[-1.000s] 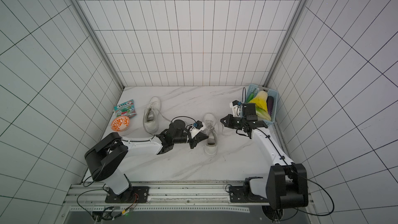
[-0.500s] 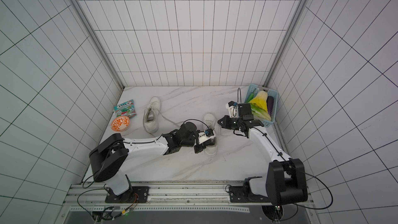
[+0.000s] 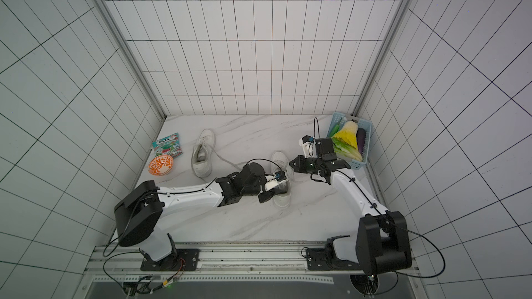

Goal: Tie the shoes
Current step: Cross the shoelace with the shoelace.

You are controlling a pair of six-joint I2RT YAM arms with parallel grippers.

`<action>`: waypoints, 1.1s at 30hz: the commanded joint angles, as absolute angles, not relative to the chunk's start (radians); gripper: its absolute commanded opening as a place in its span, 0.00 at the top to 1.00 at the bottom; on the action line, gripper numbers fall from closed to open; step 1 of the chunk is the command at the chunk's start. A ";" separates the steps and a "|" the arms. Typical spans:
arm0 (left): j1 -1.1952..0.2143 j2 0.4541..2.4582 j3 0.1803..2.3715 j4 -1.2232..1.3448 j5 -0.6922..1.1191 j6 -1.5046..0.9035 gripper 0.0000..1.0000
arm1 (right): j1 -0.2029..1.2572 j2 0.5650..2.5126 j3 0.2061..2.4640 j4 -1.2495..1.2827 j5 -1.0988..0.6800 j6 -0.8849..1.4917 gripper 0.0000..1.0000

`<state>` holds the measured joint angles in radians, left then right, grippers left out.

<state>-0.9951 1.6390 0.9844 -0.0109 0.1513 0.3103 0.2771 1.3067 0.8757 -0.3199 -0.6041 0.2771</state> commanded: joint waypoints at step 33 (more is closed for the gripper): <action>-0.600 1.984 1.319 -0.067 0.835 -0.422 0.64 | 0.327 1.204 0.910 -0.394 -0.550 0.204 1.00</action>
